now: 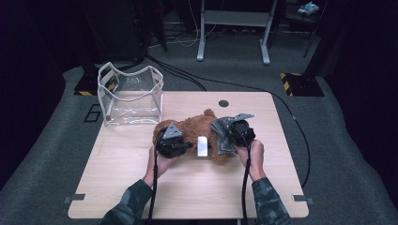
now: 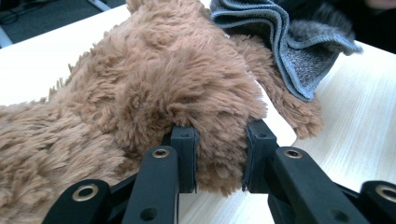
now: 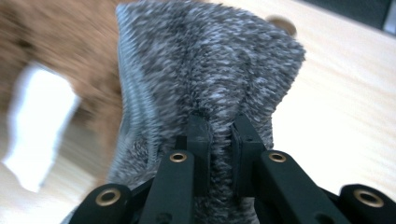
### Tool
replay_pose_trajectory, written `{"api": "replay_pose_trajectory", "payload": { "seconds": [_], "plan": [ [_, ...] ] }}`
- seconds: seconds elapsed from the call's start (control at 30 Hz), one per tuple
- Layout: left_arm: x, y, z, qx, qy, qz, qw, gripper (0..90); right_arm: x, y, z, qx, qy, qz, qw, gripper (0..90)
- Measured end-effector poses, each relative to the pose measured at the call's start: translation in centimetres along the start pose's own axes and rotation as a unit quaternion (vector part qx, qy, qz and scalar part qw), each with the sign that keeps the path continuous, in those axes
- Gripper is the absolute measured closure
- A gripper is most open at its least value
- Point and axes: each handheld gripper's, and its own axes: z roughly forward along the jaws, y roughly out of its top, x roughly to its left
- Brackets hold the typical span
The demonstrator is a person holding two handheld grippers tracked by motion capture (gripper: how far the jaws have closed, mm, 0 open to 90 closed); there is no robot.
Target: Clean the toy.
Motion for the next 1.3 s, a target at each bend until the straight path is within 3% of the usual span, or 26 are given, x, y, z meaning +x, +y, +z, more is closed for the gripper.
{"api": "replay_pose_trajectory", "payload": {
  "seconds": [0.2,0.27,0.37,0.67,0.8,0.93,1.03,1.17,1.3],
  "plan": [
    [0.0,0.5,0.1,0.009,0.003,-0.003,0.9999,70.9,3.5,2.3,-1.0,-0.030,0.049,-0.039,0.9976,80.8],
    [0.1,0.6,0.0,0.013,0.001,-0.006,0.9999,70.9,4.5,2.6,-0.5,-0.023,0.058,-0.058,0.9964,80.8],
    [0.3,0.7,0.0,0.013,0.002,-0.010,0.9999,70.9,5.1,2.3,0.6,-0.008,0.059,-0.061,0.9964,80.9],
    [0.7,0.3,0.2,0.009,0.004,-0.025,0.9996,70.9,4.2,-2.0,1.5,0.034,0.051,-0.059,0.9964,81.1],
    [0.7,0.4,0.2,0.014,0.004,-0.020,0.9997,70.9,4.0,-4.2,1.5,0.057,0.057,-0.053,0.9953,81.1],
    [0.7,0.3,0.3,0.008,0.005,-0.022,0.9997,70.8,3.5,-5.2,1.2,0.086,0.055,-0.065,0.9927,81.0],
    [0.7,0.2,0.3,0.008,0.004,-0.024,0.9997,70.6,2.8,-5.2,0.8,0.094,0.046,-0.064,0.9925,80.9],
    [0.6,-0.1,0.3,0.010,0.003,-0.022,0.9997,70.2,1.6,-4.1,-0.6,0.067,0.033,-0.043,0.9963,80.8],
    [0.5,-0.3,0.3,0.010,0.002,-0.022,0.9997,69.8,1.3,-1.2,-1.7,0.023,0.029,-0.049,0.9981,80.6]
  ]
}}
